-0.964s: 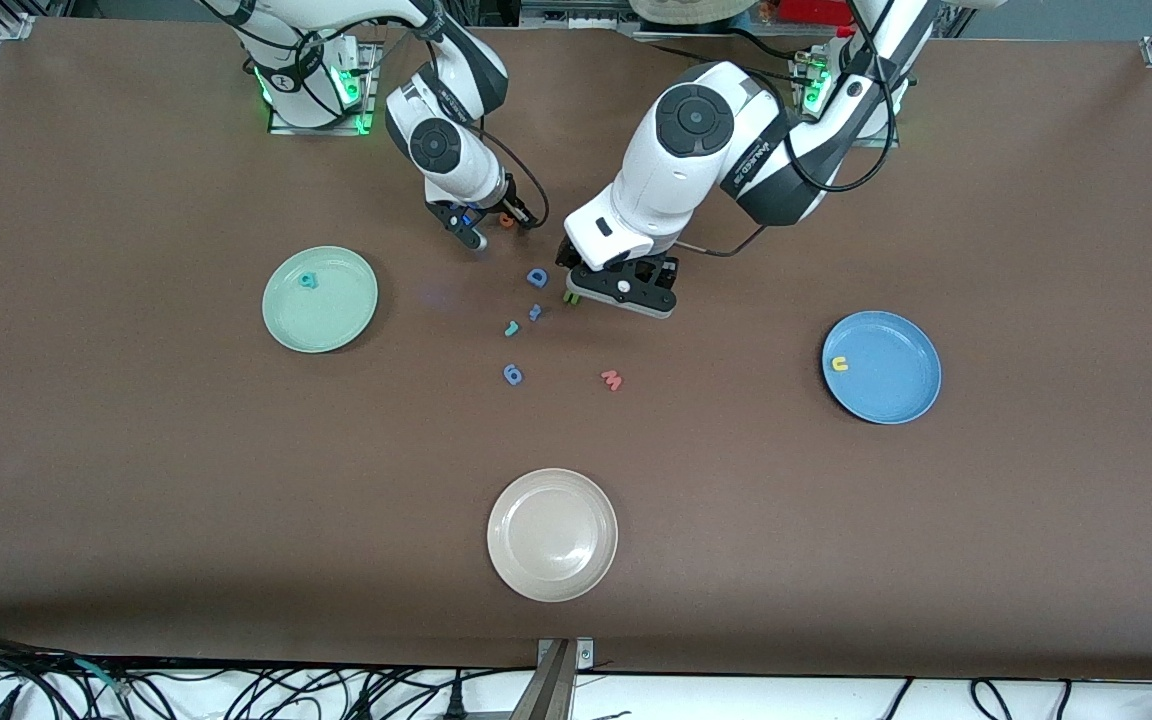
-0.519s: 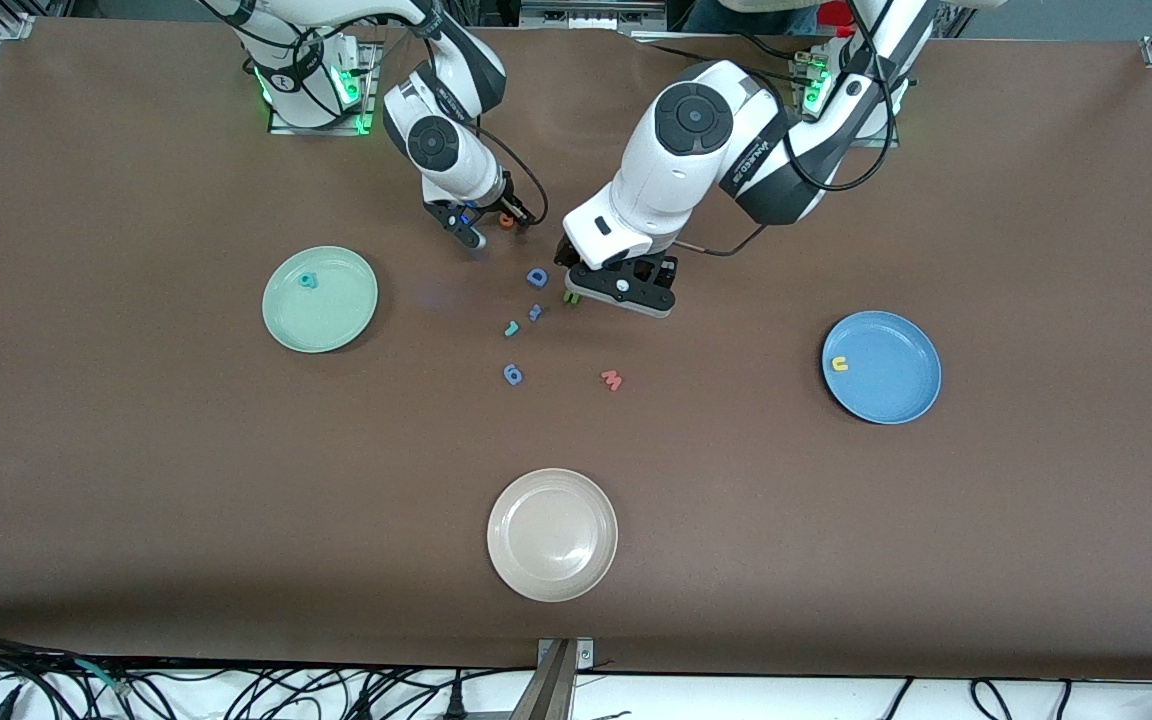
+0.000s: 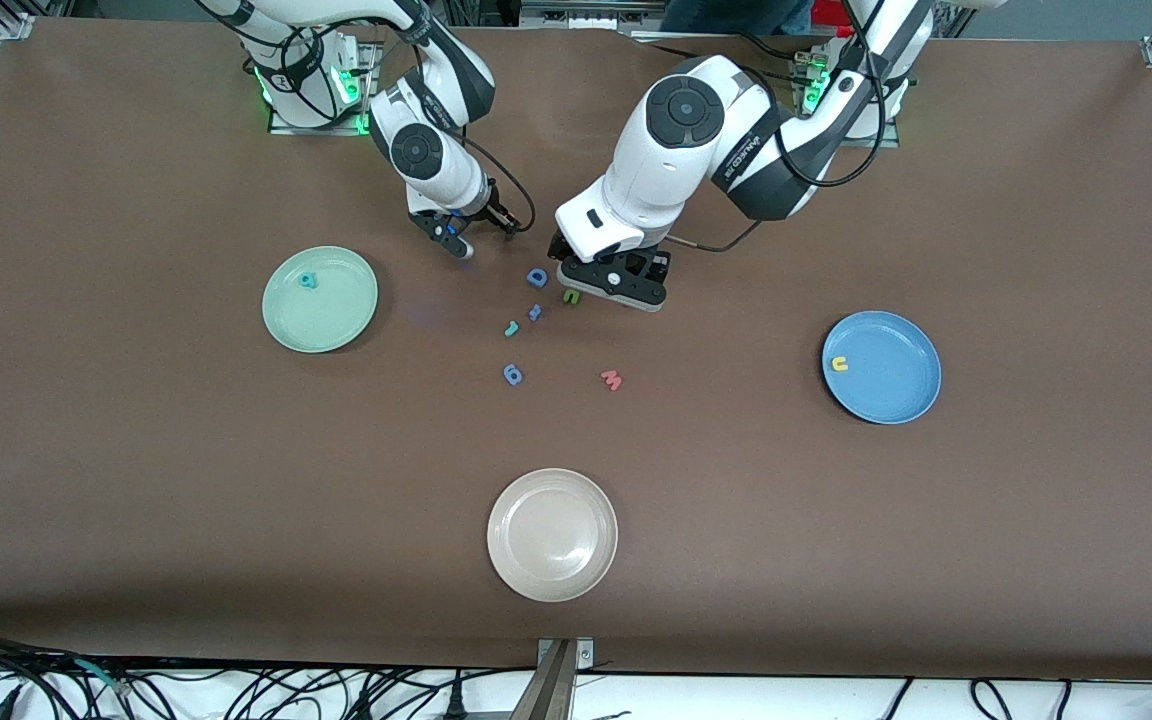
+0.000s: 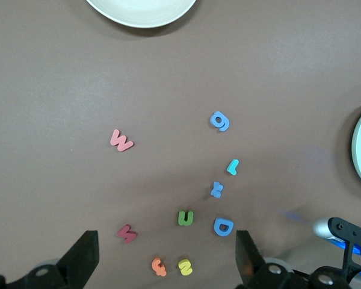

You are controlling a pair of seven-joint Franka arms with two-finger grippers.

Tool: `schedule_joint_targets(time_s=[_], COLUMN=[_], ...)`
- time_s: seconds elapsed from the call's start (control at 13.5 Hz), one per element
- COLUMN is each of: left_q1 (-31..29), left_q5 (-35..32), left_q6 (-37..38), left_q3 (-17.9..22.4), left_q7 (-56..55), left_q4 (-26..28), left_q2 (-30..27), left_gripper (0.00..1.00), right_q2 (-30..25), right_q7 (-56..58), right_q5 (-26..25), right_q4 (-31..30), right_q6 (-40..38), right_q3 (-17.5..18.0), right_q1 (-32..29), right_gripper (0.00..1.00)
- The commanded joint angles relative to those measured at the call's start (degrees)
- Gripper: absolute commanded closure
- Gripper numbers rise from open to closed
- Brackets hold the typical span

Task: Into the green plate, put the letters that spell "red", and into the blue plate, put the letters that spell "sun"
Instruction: 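Grasp the orange letter with the right gripper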

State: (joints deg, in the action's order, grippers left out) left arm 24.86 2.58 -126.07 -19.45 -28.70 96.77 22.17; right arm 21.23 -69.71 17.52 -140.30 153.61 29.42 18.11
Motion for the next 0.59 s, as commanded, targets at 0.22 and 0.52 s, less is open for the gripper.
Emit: schedule_joint_targets(time_s=[0.22,0.52], left_q1=[0.4,1.7], left_q5=[-1.4,-1.7], left_q6=[-0.3,-3.9], left_q3=[0.0,-0.2], left_q7=[-1.4,-2.1], left_q4=[0.1,5.6], left_q2=[-0.3,-3.6], left_gripper=[0.0,0.0], right_q2=[-1.2,-0.7], right_q7=[-1.3,-1.7], right_q5=[0.4,0.5], right_q4=[-1.1,-1.1], right_q6=[0.2,1.9], right_q3=[0.4,1.3], right_q1=[0.0,0.0], right_gripper=[0.43,0.43])
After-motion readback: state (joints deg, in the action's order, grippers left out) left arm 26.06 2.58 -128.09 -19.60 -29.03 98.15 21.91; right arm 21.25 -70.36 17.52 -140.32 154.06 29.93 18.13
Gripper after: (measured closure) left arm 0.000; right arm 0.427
